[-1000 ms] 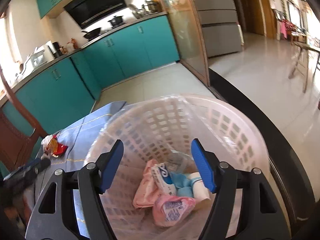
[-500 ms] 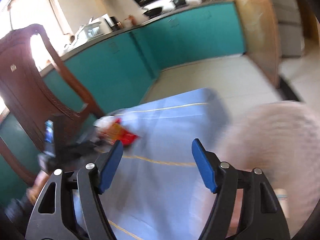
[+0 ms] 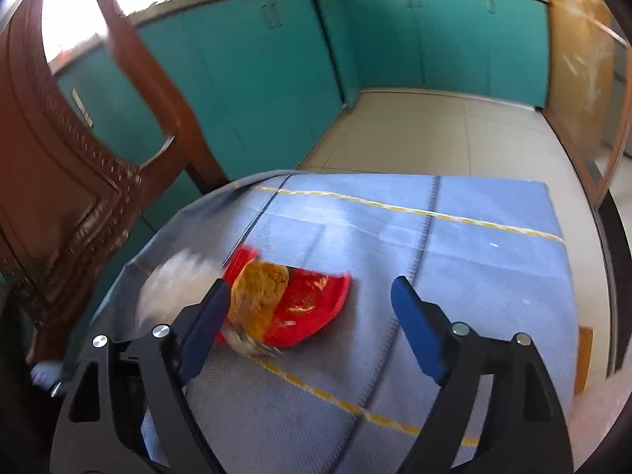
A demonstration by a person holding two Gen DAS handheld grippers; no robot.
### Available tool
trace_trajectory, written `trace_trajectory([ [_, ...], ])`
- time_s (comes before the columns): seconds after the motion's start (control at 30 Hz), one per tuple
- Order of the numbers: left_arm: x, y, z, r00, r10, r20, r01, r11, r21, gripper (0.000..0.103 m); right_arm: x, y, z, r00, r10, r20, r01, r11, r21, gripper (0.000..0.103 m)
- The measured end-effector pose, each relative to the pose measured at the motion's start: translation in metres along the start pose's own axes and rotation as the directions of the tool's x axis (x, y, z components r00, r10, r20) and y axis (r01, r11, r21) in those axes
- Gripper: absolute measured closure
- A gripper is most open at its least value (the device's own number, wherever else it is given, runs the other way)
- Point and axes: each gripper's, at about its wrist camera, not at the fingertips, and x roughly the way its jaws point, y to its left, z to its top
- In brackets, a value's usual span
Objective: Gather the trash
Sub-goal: 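Move the right gripper to the red snack wrapper while the left closes on the white tissue, then close the right gripper on the red snack wrapper and lift it while the left holds the tissue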
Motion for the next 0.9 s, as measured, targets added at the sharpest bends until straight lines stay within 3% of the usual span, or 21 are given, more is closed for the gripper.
trace_trajectory([
  [0.2, -0.031, -0.016, -0.036, 0.998, -0.051, -0.034, 0.053, 0.997, 0.059, 0.097, 0.026, 0.014, -0.01, 0.994, -0.003, -0.107, -0.003, 0.998, -0.059, 0.023],
  [0.27, -0.039, -0.014, -0.038, 0.998, -0.063, -0.028, 0.065, 0.997, 0.05, 0.082, 0.023, 0.02, -0.012, 0.994, -0.008, -0.107, -0.001, 0.997, -0.083, 0.037],
  [0.33, -0.047, -0.01, -0.038, 0.998, -0.062, -0.004, 0.062, 0.998, 0.032, 0.068, 0.023, 0.025, -0.015, 0.993, -0.011, -0.115, -0.001, 0.994, -0.109, 0.074],
  [0.4, -0.053, -0.006, -0.037, 0.999, -0.051, 0.015, 0.051, 0.998, 0.021, 0.061, 0.019, 0.025, -0.018, 0.993, -0.008, -0.121, -0.004, 0.995, -0.099, 0.08],
  [0.47, -0.056, -0.003, -0.034, 0.999, -0.044, 0.03, 0.044, 0.999, 0.009, 0.048, 0.006, 0.018, -0.019, 0.994, -0.001, -0.11, -0.007, 0.998, -0.069, 0.089],
  [0.63, -0.056, -0.006, -0.025, 0.998, -0.022, 0.064, 0.022, 1.0, 0.002, 0.039, -0.05, -0.004, -0.027, 0.995, 0.001, -0.1, -0.002, 1.0, -0.006, 0.089],
  [0.73, -0.05, -0.011, -0.015, 0.997, -0.023, 0.078, 0.023, 1.0, 0.004, 0.034, -0.077, -0.002, -0.041, 0.987, -0.11, -0.119, 0.091, 0.985, -0.15, 0.089],
  [0.77, -0.047, -0.013, -0.009, 0.996, -0.022, 0.092, 0.021, 1.0, 0.008, 0.031, -0.082, -0.002, -0.047, 0.986, -0.111, -0.128, 0.088, 0.98, -0.178, 0.088],
  [0.8, -0.043, -0.014, -0.004, 0.995, -0.022, 0.101, 0.021, 1.0, 0.015, 0.029, -0.086, -0.005, -0.053, 0.986, -0.094, -0.141, 0.066, 0.98, -0.186, 0.081],
  [0.83, -0.04, -0.016, 0.002, 0.994, -0.016, 0.11, 0.013, 1.0, 0.025, 0.027, -0.089, -0.009, -0.058, 0.986, -0.105, -0.132, 0.081, 0.981, -0.178, 0.066],
  [0.9, -0.032, -0.019, 0.011, 0.993, 0.02, 0.113, -0.024, 0.999, 0.039, 0.027, -0.095, -0.017, -0.06, 0.979, -0.184, -0.083, 0.17, 0.974, -0.149, 0.039],
])
